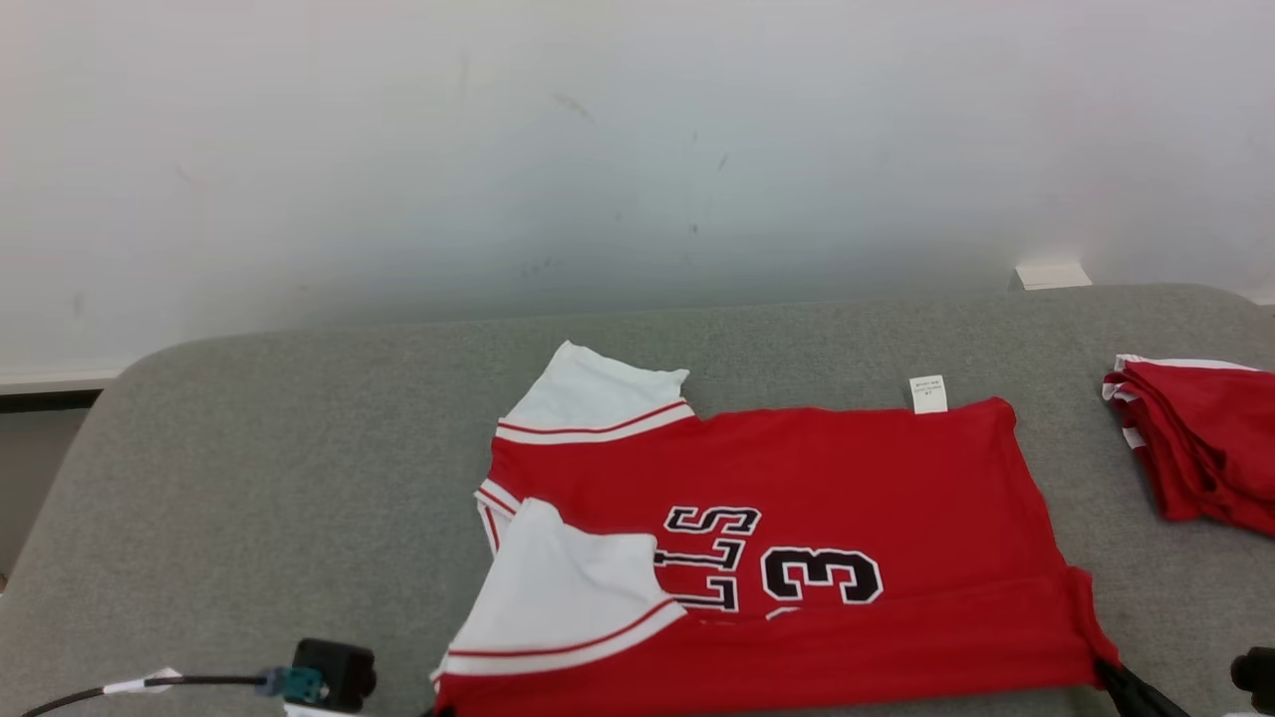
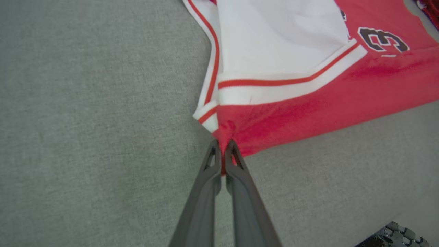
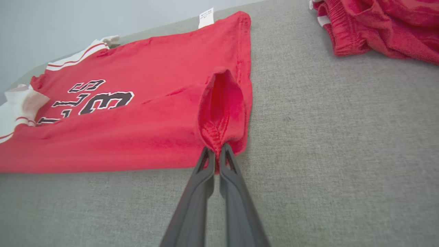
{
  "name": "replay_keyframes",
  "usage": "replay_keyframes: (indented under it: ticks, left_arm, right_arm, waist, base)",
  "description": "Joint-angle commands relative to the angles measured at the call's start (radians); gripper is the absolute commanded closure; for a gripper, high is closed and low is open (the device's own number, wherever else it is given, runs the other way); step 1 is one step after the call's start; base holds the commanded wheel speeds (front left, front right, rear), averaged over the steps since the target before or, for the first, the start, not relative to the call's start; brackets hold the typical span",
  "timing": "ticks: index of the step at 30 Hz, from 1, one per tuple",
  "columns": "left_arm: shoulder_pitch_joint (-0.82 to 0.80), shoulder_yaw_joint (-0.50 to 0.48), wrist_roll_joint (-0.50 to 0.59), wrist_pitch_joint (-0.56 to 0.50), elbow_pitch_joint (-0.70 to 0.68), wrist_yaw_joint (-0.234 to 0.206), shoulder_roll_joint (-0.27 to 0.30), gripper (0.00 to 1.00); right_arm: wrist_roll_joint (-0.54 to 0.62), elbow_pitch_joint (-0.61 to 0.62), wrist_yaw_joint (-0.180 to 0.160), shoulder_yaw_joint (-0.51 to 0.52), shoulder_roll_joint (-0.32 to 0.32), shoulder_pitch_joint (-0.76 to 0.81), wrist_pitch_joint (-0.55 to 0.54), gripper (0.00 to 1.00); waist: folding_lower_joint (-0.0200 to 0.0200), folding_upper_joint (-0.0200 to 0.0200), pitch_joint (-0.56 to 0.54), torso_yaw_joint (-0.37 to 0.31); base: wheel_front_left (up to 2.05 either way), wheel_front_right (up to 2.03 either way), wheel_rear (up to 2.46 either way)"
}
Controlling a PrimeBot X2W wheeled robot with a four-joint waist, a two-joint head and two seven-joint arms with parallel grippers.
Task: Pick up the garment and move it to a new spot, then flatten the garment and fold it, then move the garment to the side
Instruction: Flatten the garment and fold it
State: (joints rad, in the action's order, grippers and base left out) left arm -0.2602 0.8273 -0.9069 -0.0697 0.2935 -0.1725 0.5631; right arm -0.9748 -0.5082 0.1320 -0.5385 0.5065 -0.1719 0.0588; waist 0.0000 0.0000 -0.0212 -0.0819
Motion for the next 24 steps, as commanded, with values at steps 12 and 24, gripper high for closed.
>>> replay_keyframes:
  ticks: [12,24]
  left_arm:
    - [0.198,0.036,-0.056,-0.157,-0.311,-0.158,0.133,0.07]
    - [0.036,-0.007,0.018,-0.167,-0.337,-0.155,0.176,0.00]
  right_arm:
    - [-0.070,0.141,-0.003,0.089,0.091,0.192,-0.182,0.00]
    - [0.027,0.219,-0.003,0.226,0.069,0.124,-0.212,0.00]
  waist:
    - [0.0000,0.0000,0.013,0.015]
    - [0.0000,0.0000,0.017,-0.002]
  base:
    - [0.00,0.00,0.00]
    - [0.00,0.00,0.00]
